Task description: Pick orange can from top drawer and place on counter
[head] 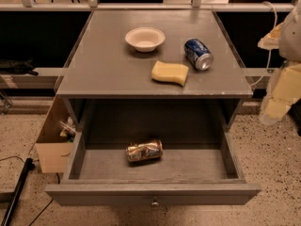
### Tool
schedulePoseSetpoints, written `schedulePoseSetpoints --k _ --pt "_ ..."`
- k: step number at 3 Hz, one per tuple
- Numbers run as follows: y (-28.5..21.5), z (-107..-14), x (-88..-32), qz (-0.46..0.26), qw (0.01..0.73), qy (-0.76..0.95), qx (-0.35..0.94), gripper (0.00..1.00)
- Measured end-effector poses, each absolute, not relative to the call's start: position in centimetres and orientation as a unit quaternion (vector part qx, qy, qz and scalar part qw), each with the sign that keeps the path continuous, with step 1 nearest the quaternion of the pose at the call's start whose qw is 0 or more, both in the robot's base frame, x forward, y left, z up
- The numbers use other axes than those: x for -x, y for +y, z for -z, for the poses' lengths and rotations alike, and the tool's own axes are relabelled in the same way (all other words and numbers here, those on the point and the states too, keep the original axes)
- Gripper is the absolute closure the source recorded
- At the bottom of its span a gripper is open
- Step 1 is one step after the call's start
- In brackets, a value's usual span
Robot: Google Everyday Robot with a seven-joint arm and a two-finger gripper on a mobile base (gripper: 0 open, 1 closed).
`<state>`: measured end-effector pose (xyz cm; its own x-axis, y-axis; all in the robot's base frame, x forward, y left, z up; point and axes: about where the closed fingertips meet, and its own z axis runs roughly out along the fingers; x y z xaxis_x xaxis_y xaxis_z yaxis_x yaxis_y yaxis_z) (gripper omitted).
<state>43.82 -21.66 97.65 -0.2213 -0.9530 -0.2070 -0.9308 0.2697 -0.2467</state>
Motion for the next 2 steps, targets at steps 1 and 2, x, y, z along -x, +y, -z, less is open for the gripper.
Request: schedulePoseSetpoints --k 1,2 --pt "-21.66 -97.65 -43.82 0.035 0.159 0.781 0.603 0.0" --pt "-22.13 -97.72 -44.11 0.025 0.177 0.779 0.601 0.0"
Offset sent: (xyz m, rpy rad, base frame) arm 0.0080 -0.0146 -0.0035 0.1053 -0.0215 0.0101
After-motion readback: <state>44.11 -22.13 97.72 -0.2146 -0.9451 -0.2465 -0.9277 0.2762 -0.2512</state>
